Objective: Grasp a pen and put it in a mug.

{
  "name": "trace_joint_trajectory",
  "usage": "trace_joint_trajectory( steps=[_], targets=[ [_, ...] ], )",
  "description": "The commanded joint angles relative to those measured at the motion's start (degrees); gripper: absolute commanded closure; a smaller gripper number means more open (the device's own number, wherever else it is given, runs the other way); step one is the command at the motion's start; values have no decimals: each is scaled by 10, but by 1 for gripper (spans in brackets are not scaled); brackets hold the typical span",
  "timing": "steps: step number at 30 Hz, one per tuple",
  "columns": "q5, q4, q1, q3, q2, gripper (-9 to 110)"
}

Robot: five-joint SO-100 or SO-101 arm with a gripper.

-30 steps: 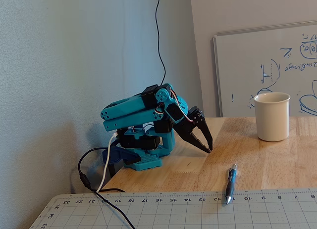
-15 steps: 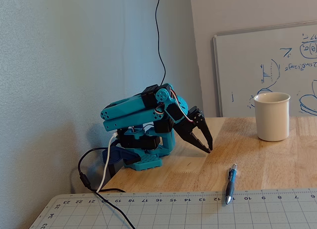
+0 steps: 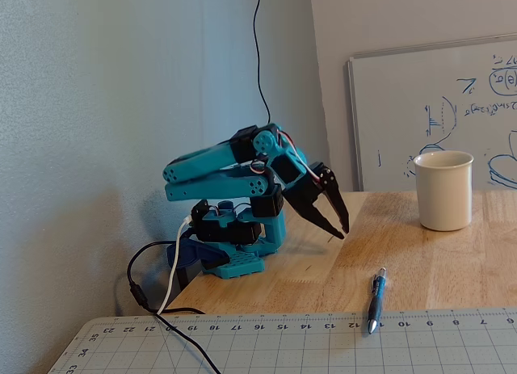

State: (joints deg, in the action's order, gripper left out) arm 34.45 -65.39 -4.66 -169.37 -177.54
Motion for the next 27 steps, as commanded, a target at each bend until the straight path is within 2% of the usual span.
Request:
trace_joint_trajectory(
  steps=[1, 6, 11, 16, 27],
  targets=[
    [34, 1, 18, 105, 117, 89],
    [76, 1, 62, 196, 258, 82],
    [183, 2, 112, 294, 374, 82],
    [257, 8, 210, 396, 486, 82],
    [223, 19, 364, 606, 740, 82]
  ],
)
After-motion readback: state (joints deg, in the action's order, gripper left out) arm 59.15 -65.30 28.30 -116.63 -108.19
